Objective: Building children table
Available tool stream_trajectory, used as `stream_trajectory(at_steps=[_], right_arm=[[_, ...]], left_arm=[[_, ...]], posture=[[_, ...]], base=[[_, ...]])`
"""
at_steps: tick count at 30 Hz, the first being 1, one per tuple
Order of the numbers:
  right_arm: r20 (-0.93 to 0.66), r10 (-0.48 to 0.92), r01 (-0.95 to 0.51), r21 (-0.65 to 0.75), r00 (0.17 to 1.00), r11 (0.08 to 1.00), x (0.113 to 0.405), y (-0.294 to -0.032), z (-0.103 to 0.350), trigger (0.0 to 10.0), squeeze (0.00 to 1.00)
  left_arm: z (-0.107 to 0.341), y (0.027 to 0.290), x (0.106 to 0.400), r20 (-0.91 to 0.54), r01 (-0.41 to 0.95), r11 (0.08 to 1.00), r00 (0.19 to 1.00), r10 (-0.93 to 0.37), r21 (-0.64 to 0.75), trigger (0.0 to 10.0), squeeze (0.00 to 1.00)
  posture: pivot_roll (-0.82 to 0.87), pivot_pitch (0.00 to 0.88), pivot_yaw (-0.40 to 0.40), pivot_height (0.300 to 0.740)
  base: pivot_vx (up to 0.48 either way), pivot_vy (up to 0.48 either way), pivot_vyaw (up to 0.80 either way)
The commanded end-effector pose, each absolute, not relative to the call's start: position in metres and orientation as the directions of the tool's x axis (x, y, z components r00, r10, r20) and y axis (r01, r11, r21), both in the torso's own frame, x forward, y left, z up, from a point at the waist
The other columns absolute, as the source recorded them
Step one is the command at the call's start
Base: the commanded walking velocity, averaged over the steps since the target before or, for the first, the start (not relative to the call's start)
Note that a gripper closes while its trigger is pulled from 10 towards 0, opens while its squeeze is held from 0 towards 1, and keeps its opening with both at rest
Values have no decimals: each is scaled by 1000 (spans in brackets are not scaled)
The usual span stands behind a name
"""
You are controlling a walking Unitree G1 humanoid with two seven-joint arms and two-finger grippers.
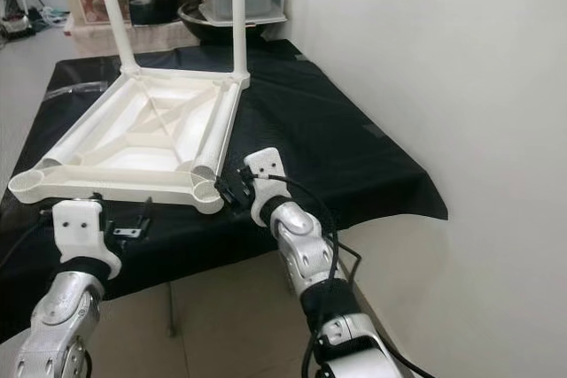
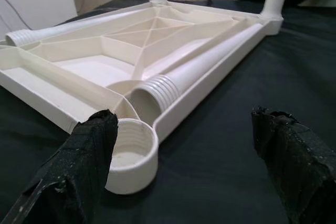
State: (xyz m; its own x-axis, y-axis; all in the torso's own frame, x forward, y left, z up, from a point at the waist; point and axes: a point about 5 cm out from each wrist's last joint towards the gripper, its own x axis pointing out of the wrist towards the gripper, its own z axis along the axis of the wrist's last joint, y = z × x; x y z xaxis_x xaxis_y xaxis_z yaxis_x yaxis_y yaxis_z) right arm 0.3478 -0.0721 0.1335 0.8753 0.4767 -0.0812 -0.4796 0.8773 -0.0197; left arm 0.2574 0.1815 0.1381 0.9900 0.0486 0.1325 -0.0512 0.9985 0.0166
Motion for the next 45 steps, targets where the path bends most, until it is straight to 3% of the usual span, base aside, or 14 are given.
stream_trajectory(at_steps=[1, 9, 18, 25, 31, 45], right_arm=[[-80, 469, -473, -31, 879, 881, 348, -70, 136, 10000, 0], [-82, 474, -477, -18, 876, 879, 346, -63, 136, 10000, 0], [-91, 485, -489, -27, 870, 872, 343, -58, 134, 10000, 0], [-93, 499, -506, -78, 862, 859, 344, -58, 133, 10000, 0], [-94, 490, -493, -16, 867, 870, 345, -60, 132, 10000, 0], [-109, 490, -502, -190, 865, 844, 365, -79, 142, 10000, 0]], left_arm=[[136, 182, 258, 120, -35, 999, 992, 32, 28, 10000, 0], [134, 184, 256, 108, -53, 999, 993, 52, 6, 10000, 0], [132, 187, 256, 101, -55, 998, 993, 55, -2, 10000, 0], [133, 187, 257, 111, -63, 998, 992, 63, -3, 10000, 0], [134, 187, 257, 116, -70, 998, 991, 70, -4, 10000, 0], [134, 186, 259, 116, -67, 998, 991, 66, 0, 10000, 0]], posture=[[4, 0, -4, 740], [30, 0, -19, 740], [47, 0, -27, 740], [52, 0, -37, 740], [57, 0, -45, 740], [69, 0, -58, 740]], base=[[0, 0, 0], [0, 0, 0], [0, 417, 0], [0, 274, 523], [0, 0, 400], [0, 0, 0]])
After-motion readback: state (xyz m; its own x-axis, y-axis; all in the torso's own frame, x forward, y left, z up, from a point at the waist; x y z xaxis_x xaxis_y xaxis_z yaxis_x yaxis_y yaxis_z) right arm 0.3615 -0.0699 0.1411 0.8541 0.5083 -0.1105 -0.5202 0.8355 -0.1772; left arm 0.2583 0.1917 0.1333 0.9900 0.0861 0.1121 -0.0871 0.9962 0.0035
